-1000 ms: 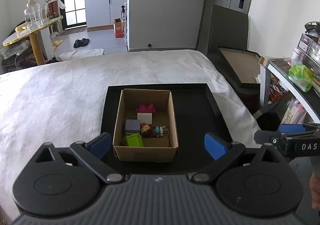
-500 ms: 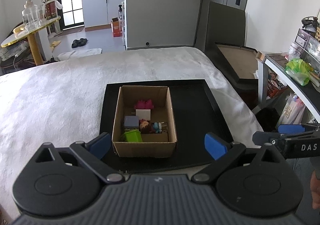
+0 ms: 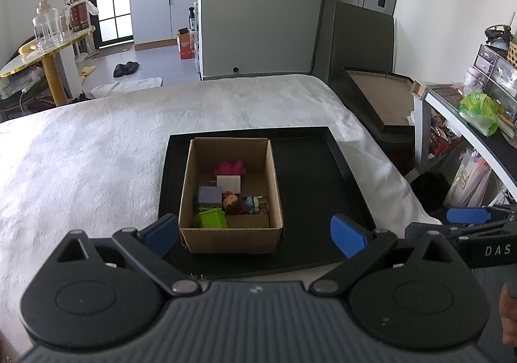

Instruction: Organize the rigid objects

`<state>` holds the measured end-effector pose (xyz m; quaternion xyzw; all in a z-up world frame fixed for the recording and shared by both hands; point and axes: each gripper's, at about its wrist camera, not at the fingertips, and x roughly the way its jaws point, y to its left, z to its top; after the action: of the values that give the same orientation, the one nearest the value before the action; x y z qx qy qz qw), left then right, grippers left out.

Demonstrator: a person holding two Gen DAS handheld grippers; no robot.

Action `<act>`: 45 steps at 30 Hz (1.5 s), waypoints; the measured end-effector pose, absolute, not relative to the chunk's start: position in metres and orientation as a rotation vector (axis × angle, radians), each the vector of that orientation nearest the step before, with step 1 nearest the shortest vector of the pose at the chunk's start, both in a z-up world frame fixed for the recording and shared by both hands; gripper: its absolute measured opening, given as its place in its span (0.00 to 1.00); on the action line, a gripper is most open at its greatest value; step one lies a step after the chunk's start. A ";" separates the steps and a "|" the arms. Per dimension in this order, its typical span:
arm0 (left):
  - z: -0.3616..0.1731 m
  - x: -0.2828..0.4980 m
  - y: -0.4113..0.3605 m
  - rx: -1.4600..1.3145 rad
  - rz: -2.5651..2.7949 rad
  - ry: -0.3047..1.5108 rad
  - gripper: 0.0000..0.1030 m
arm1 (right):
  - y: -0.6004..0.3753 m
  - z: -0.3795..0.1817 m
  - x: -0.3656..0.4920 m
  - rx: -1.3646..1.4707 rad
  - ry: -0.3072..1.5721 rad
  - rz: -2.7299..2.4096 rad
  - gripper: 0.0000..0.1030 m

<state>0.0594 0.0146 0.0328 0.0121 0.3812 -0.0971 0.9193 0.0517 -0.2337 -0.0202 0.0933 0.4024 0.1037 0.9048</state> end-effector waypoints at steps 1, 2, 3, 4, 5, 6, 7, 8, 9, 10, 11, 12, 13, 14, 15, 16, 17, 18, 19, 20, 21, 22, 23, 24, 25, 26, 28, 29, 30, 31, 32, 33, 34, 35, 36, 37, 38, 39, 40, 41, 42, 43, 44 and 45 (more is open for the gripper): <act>0.033 0.059 0.015 0.025 -0.200 0.783 0.97 | -0.234 -0.020 0.052 0.188 0.830 0.212 1.00; 0.033 0.059 0.015 0.023 -0.201 0.783 0.97 | -0.234 -0.020 0.052 0.183 0.829 0.210 1.00; 0.033 0.059 0.015 0.022 -0.201 0.782 0.97 | -0.233 -0.019 0.052 0.179 0.828 0.209 1.00; 0.033 0.059 0.015 0.021 -0.201 0.780 0.97 | -0.234 -0.019 0.052 0.179 0.826 0.209 1.00; 0.033 0.059 0.015 0.019 -0.201 0.778 0.97 | -0.234 -0.018 0.052 0.180 0.825 0.208 1.00; 0.033 0.060 0.016 0.016 -0.201 0.776 0.97 | -0.234 -0.018 0.052 0.180 0.824 0.209 1.00; 0.032 0.059 0.015 0.015 -0.200 0.775 0.97 | -0.233 -0.017 0.051 0.179 0.822 0.212 1.00; 0.032 0.059 0.016 0.014 -0.199 0.775 0.97 | -0.233 -0.017 0.051 0.176 0.821 0.213 1.00; 0.032 0.059 0.016 0.014 -0.197 0.775 0.97 | -0.232 -0.016 0.051 0.173 0.820 0.213 1.00; 0.032 0.059 0.016 0.014 -0.196 0.775 0.97 | -0.232 -0.016 0.051 0.173 0.819 0.214 1.00; 0.033 0.059 0.015 0.015 -0.197 0.773 0.97 | -0.231 -0.016 0.051 0.173 0.818 0.214 1.00; 0.033 0.059 0.015 0.015 -0.198 0.771 0.97 | -0.231 -0.015 0.051 0.172 0.817 0.215 1.00; 0.034 0.058 0.015 0.015 -0.200 0.767 0.97 | -0.231 -0.015 0.051 0.172 0.816 0.216 1.00; 0.034 0.057 0.015 0.015 -0.201 0.764 0.97 | -0.231 -0.014 0.051 0.171 0.814 0.216 1.00; 0.035 0.057 0.015 0.015 -0.201 0.763 0.97 | -0.230 -0.014 0.051 0.171 0.812 0.217 1.00; 0.035 0.056 0.015 0.015 -0.202 0.763 0.97 | -0.230 -0.014 0.051 0.171 0.810 0.218 1.00; 0.035 0.056 0.015 0.015 -0.201 0.763 0.97 | -0.229 -0.013 0.051 0.170 0.809 0.219 1.00; 0.035 0.057 0.015 0.014 -0.200 0.762 0.97 | -0.229 -0.013 0.051 0.170 0.808 0.220 1.00; 0.036 0.056 0.015 0.013 -0.199 0.762 0.97 | -0.228 -0.013 0.051 0.169 0.808 0.220 1.00; 0.036 0.056 0.016 0.010 -0.199 0.760 0.97 | -0.227 -0.012 0.051 0.168 0.808 0.220 1.00; 0.037 0.056 0.016 0.008 -0.198 0.758 0.97 | -0.227 -0.012 0.051 0.166 0.808 0.221 1.00; 0.038 0.056 0.016 0.005 -0.197 0.757 0.97 | -0.226 -0.012 0.051 0.164 0.807 0.222 1.00; 0.038 0.056 0.017 0.003 -0.196 0.755 0.97 | -0.226 -0.012 0.050 0.162 0.807 0.223 1.00; 0.039 0.056 0.017 0.002 -0.195 0.755 0.97 | -0.225 -0.012 0.051 0.161 0.806 0.224 1.00; 0.039 0.056 0.017 0.001 -0.195 0.756 0.97 | -0.224 -0.011 0.051 0.161 0.805 0.225 1.00; 0.039 0.056 0.017 0.002 -0.195 0.756 0.97 | -0.224 -0.011 0.051 0.160 0.804 0.227 1.00; 0.039 0.056 0.017 0.003 -0.195 0.755 0.97 | -0.223 -0.011 0.051 0.158 0.804 0.227 1.00; 0.039 0.056 0.017 0.002 -0.194 0.755 0.97 | -0.223 -0.011 0.050 0.160 0.804 0.227 1.00; 0.039 0.056 0.018 0.000 -0.192 0.754 0.97 | -0.223 -0.011 0.050 0.160 0.803 0.227 1.00; 0.039 0.056 0.019 -0.002 -0.191 0.754 0.97 | -0.222 -0.011 0.050 0.158 0.801 0.227 1.00; 0.039 0.056 0.020 -0.004 -0.191 0.753 0.97 | -0.222 -0.010 0.050 0.157 0.800 0.227 1.00; 0.039 0.056 0.020 -0.005 -0.189 0.753 0.97 | -0.221 -0.010 0.050 0.157 0.798 0.227 1.00; 0.039 0.056 0.021 -0.005 -0.188 0.753 0.97 | -0.221 -0.009 0.051 0.156 0.796 0.226 1.00; 0.039 0.056 0.021 -0.006 -0.186 0.752 0.97 | -0.221 -0.009 0.051 0.156 0.794 0.225 1.00; 0.039 0.056 0.022 -0.007 -0.184 0.751 0.97 | -0.221 -0.009 0.051 0.156 0.792 0.223 1.00; 0.039 0.056 0.022 -0.009 -0.182 0.749 0.97 | -0.222 -0.008 0.051 0.156 0.790 0.223 1.00; 0.039 0.056 0.022 -0.011 -0.181 0.749 0.97 | -0.222 -0.007 0.051 0.155 0.787 0.222 1.00; 0.039 0.056 0.023 -0.013 -0.179 0.749 0.97 | -0.222 -0.007 0.051 0.154 0.785 0.221 1.00; 0.039 0.056 0.023 -0.015 -0.176 0.750 0.97 | -0.223 -0.006 0.052 0.153 0.784 0.221 1.00; 0.038 0.056 0.023 -0.016 -0.173 0.750 0.97 | -0.223 -0.006 0.052 0.152 0.783 0.220 1.00; 0.038 0.056 0.023 -0.017 -0.172 0.750 0.97 | -0.223 -0.006 0.052 0.150 0.782 0.220 1.00; 0.038 0.057 0.023 -0.018 -0.171 0.750 0.97 | -0.223 -0.006 0.051 0.150 0.784 0.220 1.00; 0.038 0.057 0.023 -0.019 -0.169 0.751 0.97 | -0.223 -0.006 0.051 0.150 0.784 0.221 1.00; 0.038 0.057 0.023 -0.020 -0.168 0.750 0.97 | -0.223 -0.006 0.051 0.148 0.784 0.222 1.00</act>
<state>0.0569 0.0234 0.0379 -0.0098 0.3660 -0.0820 0.9270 0.0513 -0.2228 -0.0062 0.0719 0.3808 0.1080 0.9155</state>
